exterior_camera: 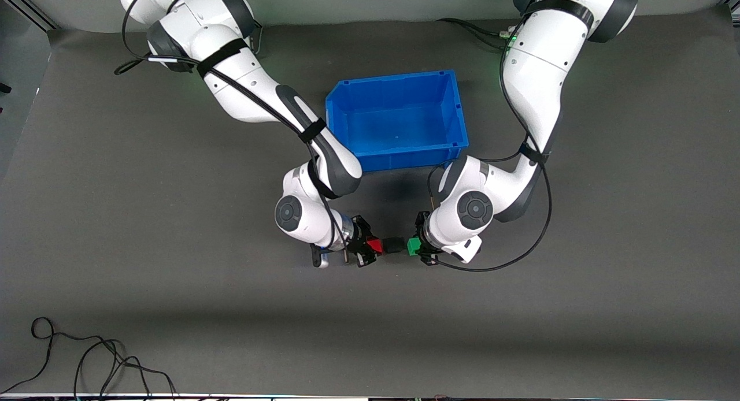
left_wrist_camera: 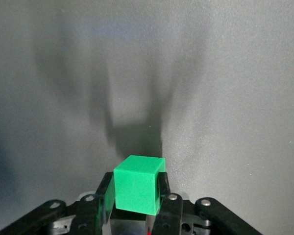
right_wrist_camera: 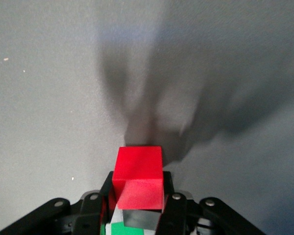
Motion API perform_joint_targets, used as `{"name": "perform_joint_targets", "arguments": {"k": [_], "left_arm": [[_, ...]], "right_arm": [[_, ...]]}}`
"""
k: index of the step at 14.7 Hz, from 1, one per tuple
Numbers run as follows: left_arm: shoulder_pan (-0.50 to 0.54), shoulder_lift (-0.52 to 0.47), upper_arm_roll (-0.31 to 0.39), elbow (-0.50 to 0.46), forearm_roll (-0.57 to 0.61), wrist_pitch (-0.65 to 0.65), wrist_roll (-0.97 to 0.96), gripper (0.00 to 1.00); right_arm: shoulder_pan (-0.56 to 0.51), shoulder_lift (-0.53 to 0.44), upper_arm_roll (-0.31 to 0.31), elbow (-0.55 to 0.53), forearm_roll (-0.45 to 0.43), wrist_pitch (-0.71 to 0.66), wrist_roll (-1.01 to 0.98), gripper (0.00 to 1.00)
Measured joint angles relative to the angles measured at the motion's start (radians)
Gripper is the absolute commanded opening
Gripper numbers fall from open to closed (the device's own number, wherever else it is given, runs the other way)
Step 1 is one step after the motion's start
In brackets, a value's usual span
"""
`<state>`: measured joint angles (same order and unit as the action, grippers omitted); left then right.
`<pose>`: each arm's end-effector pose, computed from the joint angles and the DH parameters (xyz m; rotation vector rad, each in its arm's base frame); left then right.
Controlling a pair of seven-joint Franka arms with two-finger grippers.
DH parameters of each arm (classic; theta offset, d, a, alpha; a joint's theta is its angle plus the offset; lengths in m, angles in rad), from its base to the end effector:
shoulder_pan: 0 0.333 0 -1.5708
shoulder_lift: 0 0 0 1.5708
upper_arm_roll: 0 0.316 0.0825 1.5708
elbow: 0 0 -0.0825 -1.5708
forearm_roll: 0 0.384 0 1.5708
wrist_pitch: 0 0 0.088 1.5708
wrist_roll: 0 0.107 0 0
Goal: Attach green and red cubes to black cube
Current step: 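Press the red and green cubes against the black cube's sides, then open the left gripper and lift away while the right gripper releases red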
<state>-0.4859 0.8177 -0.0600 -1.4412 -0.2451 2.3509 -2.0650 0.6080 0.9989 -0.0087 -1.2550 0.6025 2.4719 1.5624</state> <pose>0.6299 -0.3766 0.2116 1.9618 2.2448 -0.2890 0.6348 0.4341 0.1705 -2.0972 1.7590 0.3711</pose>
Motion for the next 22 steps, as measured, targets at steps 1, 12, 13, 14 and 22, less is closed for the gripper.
{"name": "perform_joint_targets", "arguments": {"k": [1, 12, 13, 14, 22], "left_arm": [[-0.003, 0.001, 0.000, 0.000, 0.000, 0.001, 0.000, 0.05], [-0.018, 0.007, 0.002, 0.003, 0.000, 0.017, 0.000, 1.00], [-0.018, 0.007, 0.005, 0.007, 0.001, 0.016, 0.000, 1.00], [-0.017, 0.005, 0.013, 0.014, 0.009, 0.006, 0.004, 1.00], [0.210, -0.230, 0.044, -0.006, 0.049, -0.376, 0.516, 1.00]], "right_arm": [[0.003, 0.006, 0.000, 0.003, 0.000, 0.006, 0.000, 0.24], [0.018, 0.017, 0.000, 0.013, 0.001, 0.043, 0.040, 0.24], [0.018, 0.018, 0.000, 0.013, 0.001, 0.046, 0.042, 0.40], [0.018, 0.018, 0.000, 0.013, 0.001, 0.046, 0.044, 0.82], [0.002, -0.009, -0.064, 0.035, -0.055, 0.016, 0.067, 1.00]]}}
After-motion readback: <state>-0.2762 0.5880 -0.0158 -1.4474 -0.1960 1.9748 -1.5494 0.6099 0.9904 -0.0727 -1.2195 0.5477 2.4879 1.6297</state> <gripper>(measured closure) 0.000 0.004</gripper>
